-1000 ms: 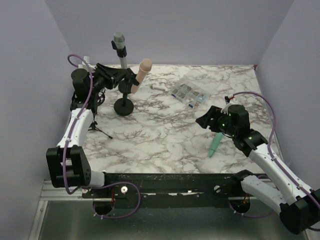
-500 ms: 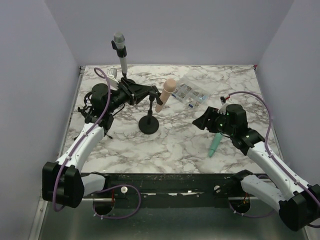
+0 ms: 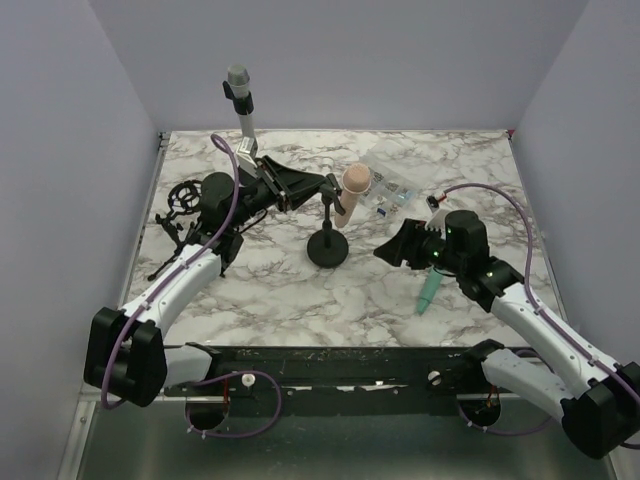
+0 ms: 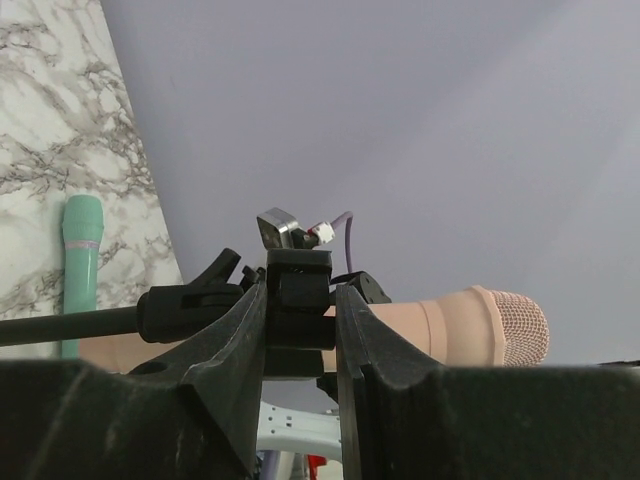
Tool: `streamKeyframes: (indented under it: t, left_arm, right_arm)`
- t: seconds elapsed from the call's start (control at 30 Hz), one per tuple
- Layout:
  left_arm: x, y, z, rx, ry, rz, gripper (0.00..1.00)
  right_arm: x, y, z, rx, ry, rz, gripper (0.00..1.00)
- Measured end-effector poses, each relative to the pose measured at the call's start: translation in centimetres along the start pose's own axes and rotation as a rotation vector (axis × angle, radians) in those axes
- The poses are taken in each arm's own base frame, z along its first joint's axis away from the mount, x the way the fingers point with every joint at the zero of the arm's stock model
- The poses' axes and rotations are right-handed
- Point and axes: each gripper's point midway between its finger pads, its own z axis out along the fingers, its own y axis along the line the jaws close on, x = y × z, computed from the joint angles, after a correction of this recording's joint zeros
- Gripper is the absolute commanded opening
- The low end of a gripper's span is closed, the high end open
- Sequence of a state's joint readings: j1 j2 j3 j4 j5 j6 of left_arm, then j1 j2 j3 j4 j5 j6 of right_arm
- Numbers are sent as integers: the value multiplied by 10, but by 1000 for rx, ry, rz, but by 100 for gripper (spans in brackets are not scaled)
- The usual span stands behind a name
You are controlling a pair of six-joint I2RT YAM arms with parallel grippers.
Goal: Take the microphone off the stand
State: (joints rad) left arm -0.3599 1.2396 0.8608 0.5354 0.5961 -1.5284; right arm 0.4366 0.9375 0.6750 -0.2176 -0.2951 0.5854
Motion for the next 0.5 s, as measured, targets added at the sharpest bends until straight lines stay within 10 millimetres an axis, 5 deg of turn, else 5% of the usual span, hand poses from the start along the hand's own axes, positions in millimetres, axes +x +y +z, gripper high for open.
streamKeyframes:
  t: [0.33, 0.5]
  left_arm:
    - [10, 24, 2, -6, 18, -32, 1]
    - [11, 25, 0, 8, 18, -34, 22]
  right_arm:
    - [18, 44, 2, -69, 28, -113, 73]
    - [4, 66, -3, -83, -36, -172, 74]
